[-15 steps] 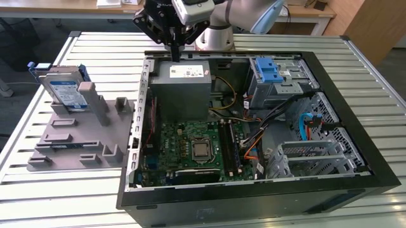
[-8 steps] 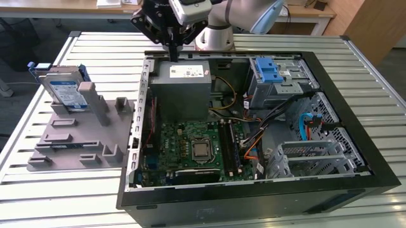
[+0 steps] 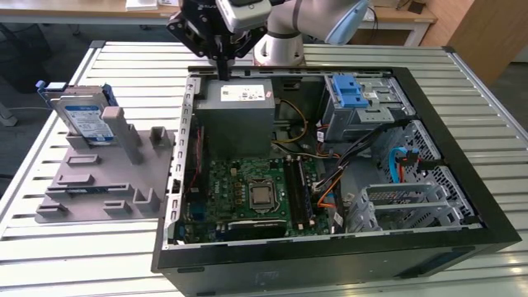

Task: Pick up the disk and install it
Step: 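Reach for the disk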

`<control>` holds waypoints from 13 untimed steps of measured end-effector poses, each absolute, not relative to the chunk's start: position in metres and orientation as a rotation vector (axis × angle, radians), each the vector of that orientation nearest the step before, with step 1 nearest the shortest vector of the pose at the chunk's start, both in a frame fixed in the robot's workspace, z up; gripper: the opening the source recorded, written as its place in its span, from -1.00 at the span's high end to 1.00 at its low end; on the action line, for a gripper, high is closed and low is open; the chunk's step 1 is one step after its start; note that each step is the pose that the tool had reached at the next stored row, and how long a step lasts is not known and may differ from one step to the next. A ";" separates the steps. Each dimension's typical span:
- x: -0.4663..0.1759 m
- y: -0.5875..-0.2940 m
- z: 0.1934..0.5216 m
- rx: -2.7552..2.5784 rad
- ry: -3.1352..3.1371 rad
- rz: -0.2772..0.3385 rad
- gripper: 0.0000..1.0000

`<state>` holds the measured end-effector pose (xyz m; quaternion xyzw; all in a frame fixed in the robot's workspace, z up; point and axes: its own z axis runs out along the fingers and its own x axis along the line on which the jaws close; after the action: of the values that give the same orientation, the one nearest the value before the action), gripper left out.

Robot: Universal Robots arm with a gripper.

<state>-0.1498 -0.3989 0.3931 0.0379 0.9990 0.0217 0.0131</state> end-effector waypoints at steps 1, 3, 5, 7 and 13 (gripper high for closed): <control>-0.150 -0.399 0.393 0.118 3.112 0.068 0.79; -0.152 -0.399 0.393 0.118 3.113 0.068 0.79; -0.153 -0.399 0.393 0.118 3.112 0.068 0.79; -0.153 -0.399 0.393 0.118 3.112 0.068 0.79; -0.156 -0.399 0.393 0.118 3.112 0.068 0.79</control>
<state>-0.1564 -0.3988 0.3930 0.0379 0.9990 0.0217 0.0131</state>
